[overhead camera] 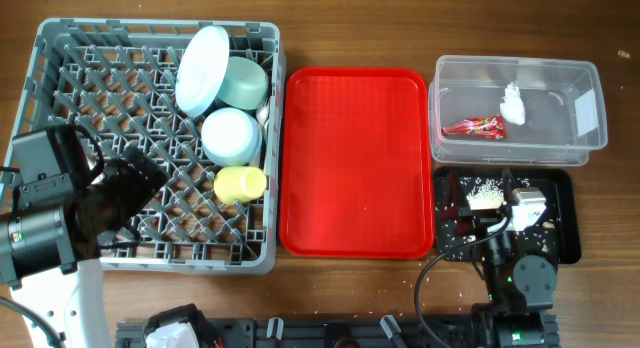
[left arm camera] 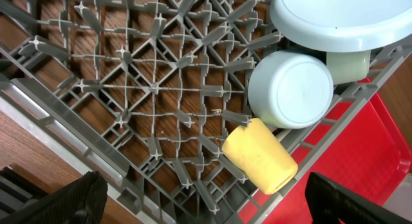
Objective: Sort waste into correct bins and load items into the dishwasher rack
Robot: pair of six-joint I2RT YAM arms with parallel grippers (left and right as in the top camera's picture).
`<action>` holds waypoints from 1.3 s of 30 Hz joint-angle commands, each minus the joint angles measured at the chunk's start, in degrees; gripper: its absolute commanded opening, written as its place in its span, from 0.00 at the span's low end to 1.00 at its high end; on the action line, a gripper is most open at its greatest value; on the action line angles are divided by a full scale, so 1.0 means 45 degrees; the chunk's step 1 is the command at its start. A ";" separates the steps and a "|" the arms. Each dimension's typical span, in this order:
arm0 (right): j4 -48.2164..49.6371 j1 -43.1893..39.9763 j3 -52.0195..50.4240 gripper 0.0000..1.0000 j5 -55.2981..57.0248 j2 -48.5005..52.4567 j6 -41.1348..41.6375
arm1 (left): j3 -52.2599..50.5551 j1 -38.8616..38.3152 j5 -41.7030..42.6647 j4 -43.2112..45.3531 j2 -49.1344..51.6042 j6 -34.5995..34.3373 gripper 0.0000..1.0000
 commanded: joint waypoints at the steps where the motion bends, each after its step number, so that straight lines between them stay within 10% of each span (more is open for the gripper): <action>1: 0.0039 0.0049 -0.0010 1.00 0.0204 -0.0141 0.0155 | -0.0058 0.0097 -0.0044 0.0039 -0.0024 0.0053 1.00; 17: 0.0044 0.0029 -0.0010 1.00 0.0199 -0.0141 0.0155 | -0.0058 -0.0189 -0.0044 0.0039 0.0083 0.0058 1.00; 32: 0.0039 0.0029 -0.0010 1.00 0.0204 -0.0141 0.0151 | -0.2322 -0.2628 -0.0656 0.0170 -0.8578 0.0049 1.00; 39: 0.0039 0.0029 -0.0010 1.00 0.0204 -0.0141 0.0155 | -0.9564 -0.2798 0.1370 1.1536 -1.1264 0.0010 1.00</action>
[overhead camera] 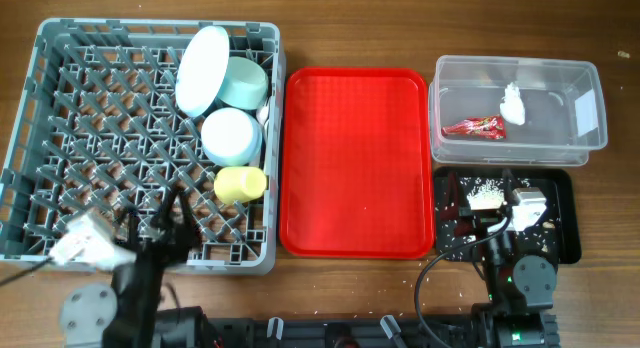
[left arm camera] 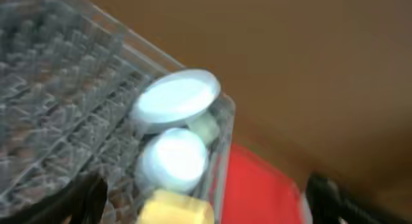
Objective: Sort waste into correct bins and load items into the dishwasher rack
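Note:
The grey dishwasher rack [overhead camera: 60,98] holds a white plate [overhead camera: 202,68] on edge, a pale green bowl [overhead camera: 245,81], an upturned white bowl [overhead camera: 231,135] and a yellow cup [overhead camera: 241,184] on its side. My left gripper [overhead camera: 160,226] hovers at the rack's front edge, open and empty. The blurred left wrist view looks along the rack past the yellow cup [left arm camera: 177,210] to the white bowl [left arm camera: 174,159] and plate [left arm camera: 174,98], with the left gripper [left arm camera: 206,208] wide open. My right gripper [overhead camera: 492,210] rests over the black bin [overhead camera: 565,238]; its jaws are unclear.
An empty red tray [overhead camera: 357,163] lies right of the rack. At the back right, a clear bin [overhead camera: 590,93] holds a red wrapper [overhead camera: 473,127] and a white crumpled wad [overhead camera: 513,105]. The black bin holds white crumbs [overhead camera: 485,196].
My left arm has gone from over the rack's left front part to the table's front edge, its gripper now tilted up and looking along the rack. The right arm and all items are unchanged.

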Robot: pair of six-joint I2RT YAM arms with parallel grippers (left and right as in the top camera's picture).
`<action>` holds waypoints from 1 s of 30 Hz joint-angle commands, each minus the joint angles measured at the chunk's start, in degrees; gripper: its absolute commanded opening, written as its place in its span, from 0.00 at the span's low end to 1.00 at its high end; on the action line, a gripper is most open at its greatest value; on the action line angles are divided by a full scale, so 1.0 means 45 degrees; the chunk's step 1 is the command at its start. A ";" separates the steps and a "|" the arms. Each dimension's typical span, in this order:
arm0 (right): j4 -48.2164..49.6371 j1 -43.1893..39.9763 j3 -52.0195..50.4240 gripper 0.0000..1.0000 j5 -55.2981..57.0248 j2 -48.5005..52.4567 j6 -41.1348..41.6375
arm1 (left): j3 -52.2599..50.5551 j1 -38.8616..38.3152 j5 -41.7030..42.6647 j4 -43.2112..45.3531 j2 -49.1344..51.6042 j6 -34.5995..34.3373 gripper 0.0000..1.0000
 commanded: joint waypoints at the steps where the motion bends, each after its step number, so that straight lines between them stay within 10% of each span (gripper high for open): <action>1: 0.0053 0.0029 -0.0015 1.00 0.0155 -0.0112 0.0155 | -0.3322 -0.0345 0.1399 0.4736 -0.0646 0.0058 1.00; 5: 0.0053 0.0029 -0.0015 1.00 0.0160 -0.0112 0.0155 | -0.6703 -0.0631 0.1175 0.8140 -0.1637 0.0068 1.00; 10: 0.0053 0.0029 -0.0015 0.99 0.0160 -0.0112 0.0155 | -0.8291 -0.0908 -0.1156 0.7470 -0.2467 0.0408 1.00; 15: 0.0053 0.0029 -0.0015 1.00 0.0160 -0.0112 0.0155 | -0.8291 -0.0923 -0.1375 0.7096 -0.2467 0.7140 1.00; 30: 0.0053 0.0029 -0.0015 1.00 0.0160 -0.0112 0.0155 | -0.8291 -0.1326 -0.1287 0.7106 -0.2467 0.7747 1.00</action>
